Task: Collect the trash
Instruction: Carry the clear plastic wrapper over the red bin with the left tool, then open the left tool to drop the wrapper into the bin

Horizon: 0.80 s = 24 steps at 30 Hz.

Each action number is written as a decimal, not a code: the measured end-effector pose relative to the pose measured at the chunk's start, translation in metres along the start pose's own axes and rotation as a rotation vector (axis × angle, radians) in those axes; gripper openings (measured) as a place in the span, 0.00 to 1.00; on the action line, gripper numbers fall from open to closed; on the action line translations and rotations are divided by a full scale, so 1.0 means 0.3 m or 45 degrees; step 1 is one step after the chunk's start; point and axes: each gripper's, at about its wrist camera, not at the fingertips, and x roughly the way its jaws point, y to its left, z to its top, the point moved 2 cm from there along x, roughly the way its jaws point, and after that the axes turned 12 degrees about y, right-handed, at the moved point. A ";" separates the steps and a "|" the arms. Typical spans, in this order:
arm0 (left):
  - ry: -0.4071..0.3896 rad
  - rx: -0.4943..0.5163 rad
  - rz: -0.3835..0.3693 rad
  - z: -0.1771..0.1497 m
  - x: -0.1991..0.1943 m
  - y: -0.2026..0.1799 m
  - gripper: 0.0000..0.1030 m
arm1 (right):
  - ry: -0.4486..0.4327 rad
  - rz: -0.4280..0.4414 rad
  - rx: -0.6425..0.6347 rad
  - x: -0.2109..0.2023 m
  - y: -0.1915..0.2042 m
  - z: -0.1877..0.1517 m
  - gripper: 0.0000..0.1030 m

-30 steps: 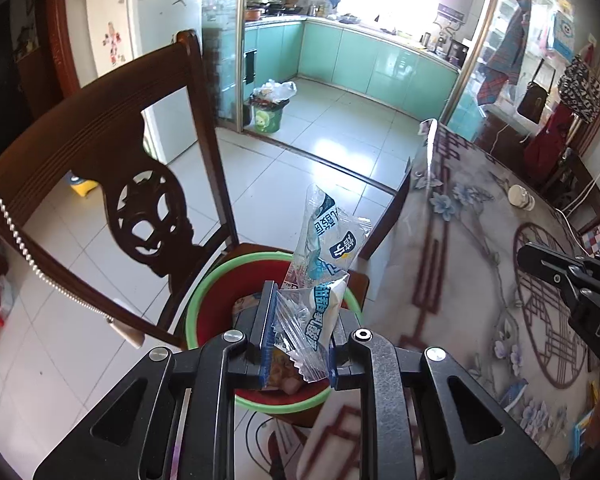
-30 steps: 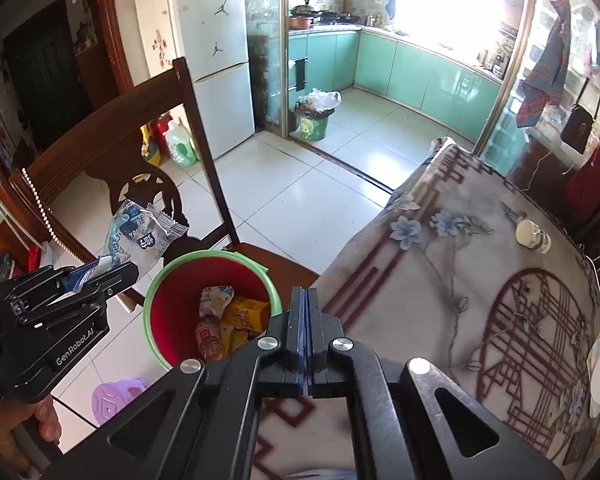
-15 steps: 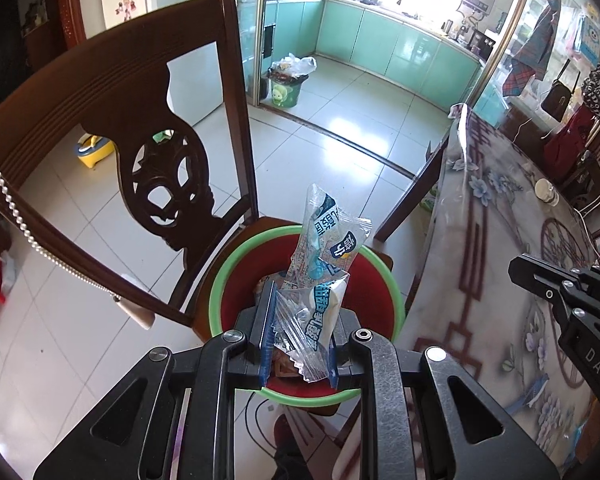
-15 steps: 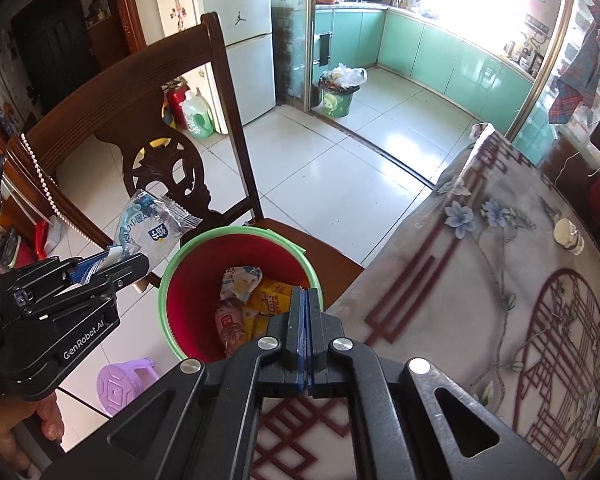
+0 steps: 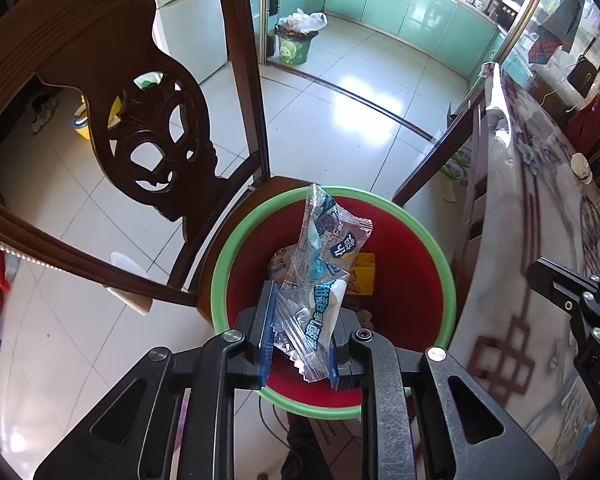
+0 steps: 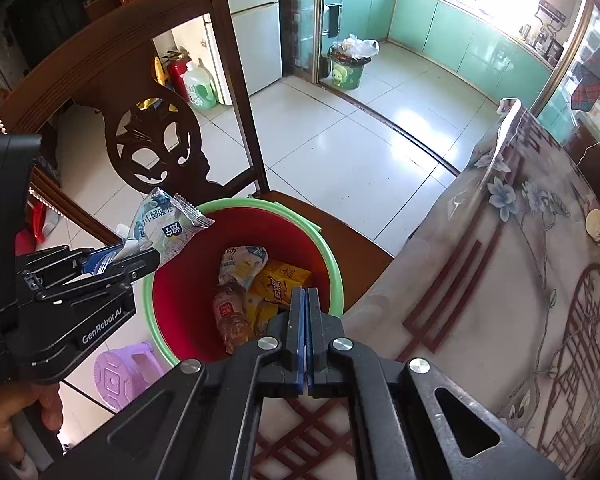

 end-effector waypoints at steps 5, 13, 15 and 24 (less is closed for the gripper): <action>0.042 0.001 0.010 0.021 0.048 0.005 0.19 | 0.019 0.009 0.005 0.030 -0.004 0.012 0.00; 0.057 -0.006 -0.002 0.056 0.066 0.014 0.49 | 0.082 0.018 -0.019 0.079 0.001 0.025 0.01; 0.044 -0.013 -0.014 0.061 0.059 0.017 0.61 | 0.092 0.013 -0.030 0.090 0.007 0.023 0.02; 0.017 -0.046 -0.024 0.060 0.033 0.039 0.78 | 0.048 0.008 -0.098 0.101 0.051 -0.002 0.67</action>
